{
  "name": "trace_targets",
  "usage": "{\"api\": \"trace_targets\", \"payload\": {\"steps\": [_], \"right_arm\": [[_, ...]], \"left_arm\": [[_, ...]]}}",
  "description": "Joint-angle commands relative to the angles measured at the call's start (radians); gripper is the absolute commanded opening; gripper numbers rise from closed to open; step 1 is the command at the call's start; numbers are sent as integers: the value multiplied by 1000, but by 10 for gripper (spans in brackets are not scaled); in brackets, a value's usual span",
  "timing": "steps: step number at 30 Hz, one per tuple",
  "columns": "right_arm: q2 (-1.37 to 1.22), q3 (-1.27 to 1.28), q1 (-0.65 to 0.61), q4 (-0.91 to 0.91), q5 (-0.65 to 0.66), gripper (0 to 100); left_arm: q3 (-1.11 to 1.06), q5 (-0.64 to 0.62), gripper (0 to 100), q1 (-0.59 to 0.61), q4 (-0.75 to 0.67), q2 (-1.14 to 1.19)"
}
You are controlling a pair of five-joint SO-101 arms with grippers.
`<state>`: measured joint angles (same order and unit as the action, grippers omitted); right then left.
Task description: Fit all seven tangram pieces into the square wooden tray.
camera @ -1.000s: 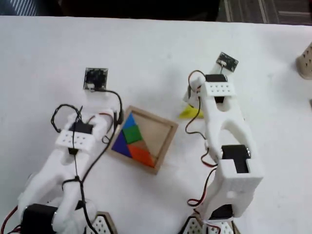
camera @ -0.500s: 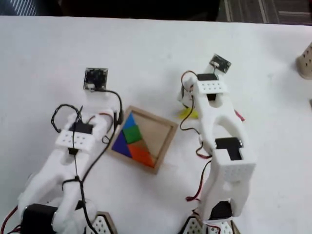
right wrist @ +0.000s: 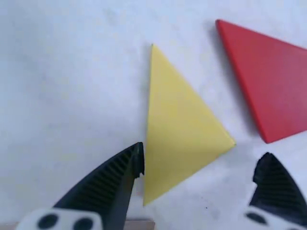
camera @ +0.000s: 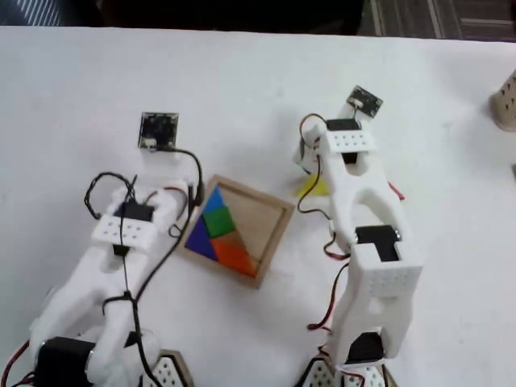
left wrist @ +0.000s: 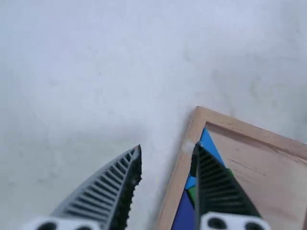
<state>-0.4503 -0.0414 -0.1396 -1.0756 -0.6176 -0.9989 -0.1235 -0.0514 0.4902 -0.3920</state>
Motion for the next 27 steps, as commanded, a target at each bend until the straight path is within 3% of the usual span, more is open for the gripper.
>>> {"api": "trace_targets", "payload": {"steps": [1,8,21,27], "right_arm": [[16,-63,-15,-7,60,372],[15,-78,-10,-7,126,284],[-30,-83,-8,-8,127,334],[-124,-219,-8,-108,127,334]], "left_arm": [[52,11,180,4,-32,-2],[51,11,180,4,-32,-2],[51,11,180,4,-32,-2],[51,11,180,4,-32,-2]]}}
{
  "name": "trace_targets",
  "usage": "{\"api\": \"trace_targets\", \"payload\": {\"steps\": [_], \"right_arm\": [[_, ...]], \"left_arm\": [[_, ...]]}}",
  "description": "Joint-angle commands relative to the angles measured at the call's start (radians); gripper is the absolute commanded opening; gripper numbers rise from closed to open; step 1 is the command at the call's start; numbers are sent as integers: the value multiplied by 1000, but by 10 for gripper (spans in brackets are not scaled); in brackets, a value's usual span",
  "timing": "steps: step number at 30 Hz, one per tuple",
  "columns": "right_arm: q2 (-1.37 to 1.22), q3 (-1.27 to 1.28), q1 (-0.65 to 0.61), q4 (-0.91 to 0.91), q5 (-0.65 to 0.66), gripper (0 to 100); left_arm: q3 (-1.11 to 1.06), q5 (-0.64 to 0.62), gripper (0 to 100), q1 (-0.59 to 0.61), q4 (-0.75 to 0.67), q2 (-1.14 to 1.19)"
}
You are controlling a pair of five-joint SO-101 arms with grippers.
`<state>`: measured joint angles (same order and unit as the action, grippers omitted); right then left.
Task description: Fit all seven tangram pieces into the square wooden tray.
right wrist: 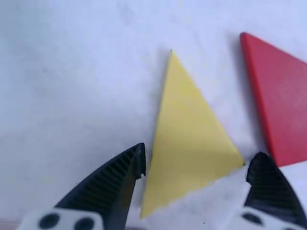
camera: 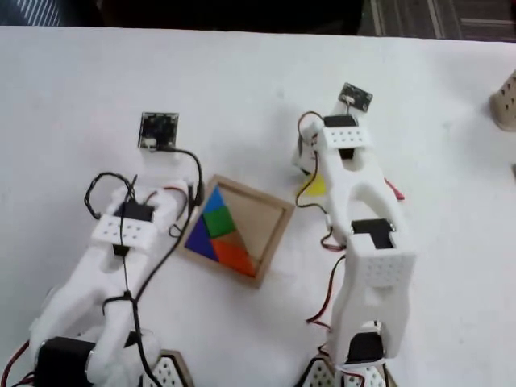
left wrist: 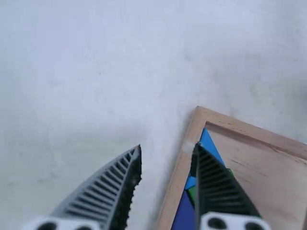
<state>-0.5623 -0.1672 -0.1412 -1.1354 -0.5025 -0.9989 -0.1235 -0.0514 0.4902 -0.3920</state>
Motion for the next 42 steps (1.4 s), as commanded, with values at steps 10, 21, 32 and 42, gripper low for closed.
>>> {"api": "trace_targets", "payload": {"steps": [10,21,32,42], "right_arm": [[-180,-361,-7,-275,12,283],[-234,-463,-7,-352,14,177],[-165,-456,1,-380,75,176],[-162,-456,4,-380,106,117]], "left_arm": [[51,11,180,4,-32,-2],[51,11,180,4,-35,-2],[51,11,180,4,-38,-2],[51,11,180,4,-38,-2]]}}
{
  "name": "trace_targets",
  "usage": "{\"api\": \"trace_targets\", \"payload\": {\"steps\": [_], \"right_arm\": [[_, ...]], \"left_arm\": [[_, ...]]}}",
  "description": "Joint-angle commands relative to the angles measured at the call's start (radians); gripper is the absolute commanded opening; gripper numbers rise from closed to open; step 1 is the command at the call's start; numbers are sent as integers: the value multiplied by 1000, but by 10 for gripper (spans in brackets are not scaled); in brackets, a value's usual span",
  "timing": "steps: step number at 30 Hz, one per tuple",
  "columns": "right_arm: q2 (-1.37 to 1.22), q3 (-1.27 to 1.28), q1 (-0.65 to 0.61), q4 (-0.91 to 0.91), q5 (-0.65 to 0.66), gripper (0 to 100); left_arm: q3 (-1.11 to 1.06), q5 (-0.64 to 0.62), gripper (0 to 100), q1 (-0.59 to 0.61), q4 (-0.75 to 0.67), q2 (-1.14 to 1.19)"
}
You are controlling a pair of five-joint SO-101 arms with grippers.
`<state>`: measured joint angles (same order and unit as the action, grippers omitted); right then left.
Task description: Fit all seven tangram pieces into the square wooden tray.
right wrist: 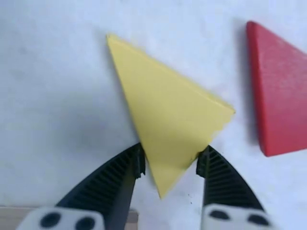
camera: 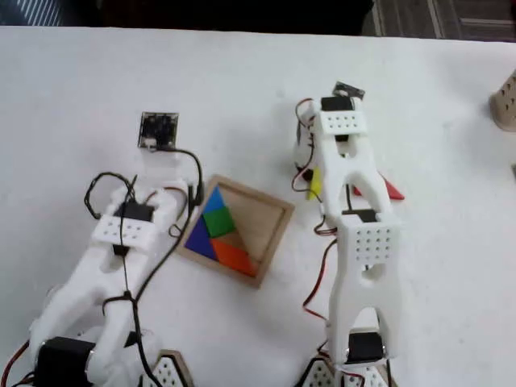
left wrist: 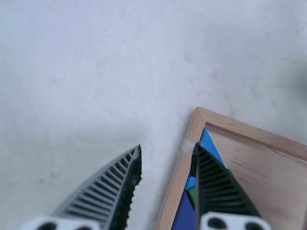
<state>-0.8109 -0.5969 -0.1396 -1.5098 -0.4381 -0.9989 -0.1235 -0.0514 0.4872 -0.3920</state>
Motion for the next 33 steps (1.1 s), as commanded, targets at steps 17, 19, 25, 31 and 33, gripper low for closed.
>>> {"api": "trace_targets", "payload": {"steps": [17,19,25,31,33], "right_arm": [[154,-31,-71,-101,152,286],[150,-34,-65,-61,157,286],[147,-34,-27,58,181,287],[140,-25,-16,120,275,287],[127,-31,-2,122,279,288]], "left_arm": [[54,12,180,5,-35,-2],[54,12,180,5,-35,-2],[54,12,181,8,-35,-2],[52,12,181,10,-35,-2],[52,12,181,10,-35,-2]]}}
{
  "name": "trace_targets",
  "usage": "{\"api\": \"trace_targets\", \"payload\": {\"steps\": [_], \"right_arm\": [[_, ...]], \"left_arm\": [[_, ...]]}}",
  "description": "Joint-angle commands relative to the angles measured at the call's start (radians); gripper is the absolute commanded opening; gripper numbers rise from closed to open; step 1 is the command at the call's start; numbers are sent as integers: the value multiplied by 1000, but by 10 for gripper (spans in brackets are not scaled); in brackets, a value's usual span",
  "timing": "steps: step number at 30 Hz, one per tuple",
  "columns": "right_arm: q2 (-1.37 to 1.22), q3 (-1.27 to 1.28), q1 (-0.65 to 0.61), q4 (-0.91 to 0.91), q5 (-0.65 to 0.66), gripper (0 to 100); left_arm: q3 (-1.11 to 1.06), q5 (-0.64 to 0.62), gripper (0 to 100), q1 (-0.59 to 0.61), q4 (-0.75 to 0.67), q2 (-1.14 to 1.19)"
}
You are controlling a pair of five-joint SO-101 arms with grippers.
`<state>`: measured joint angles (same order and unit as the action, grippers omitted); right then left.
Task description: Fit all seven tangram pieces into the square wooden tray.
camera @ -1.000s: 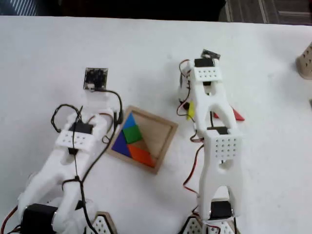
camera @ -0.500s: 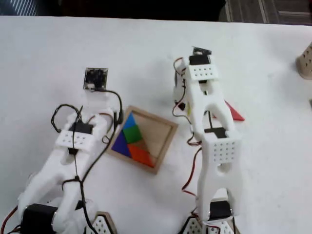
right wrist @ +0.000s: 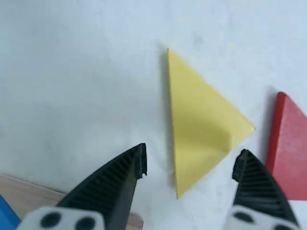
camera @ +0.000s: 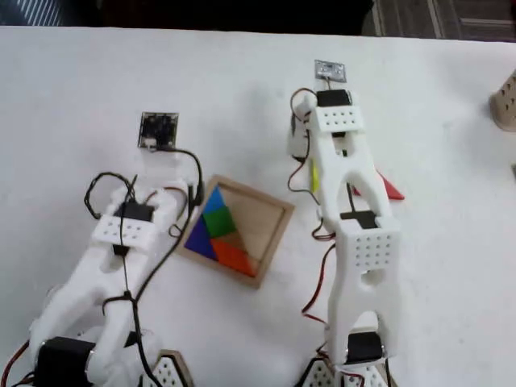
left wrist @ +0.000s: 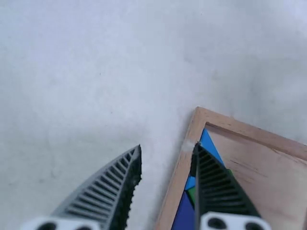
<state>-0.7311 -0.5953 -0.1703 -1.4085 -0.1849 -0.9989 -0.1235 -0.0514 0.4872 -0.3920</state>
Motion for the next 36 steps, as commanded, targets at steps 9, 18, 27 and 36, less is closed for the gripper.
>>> {"api": "trace_targets", "payload": {"steps": [9,18,27,36], "right_arm": [[-8,-37,54,93,115,289],[-53,-37,36,99,149,289],[-58,-28,45,140,147,288],[-139,-91,47,147,157,279]], "left_arm": [[52,12,181,12,-35,-2],[51,12,181,12,-35,-2],[51,12,181,12,-35,-2],[51,12,181,12,-35,-2]]}}
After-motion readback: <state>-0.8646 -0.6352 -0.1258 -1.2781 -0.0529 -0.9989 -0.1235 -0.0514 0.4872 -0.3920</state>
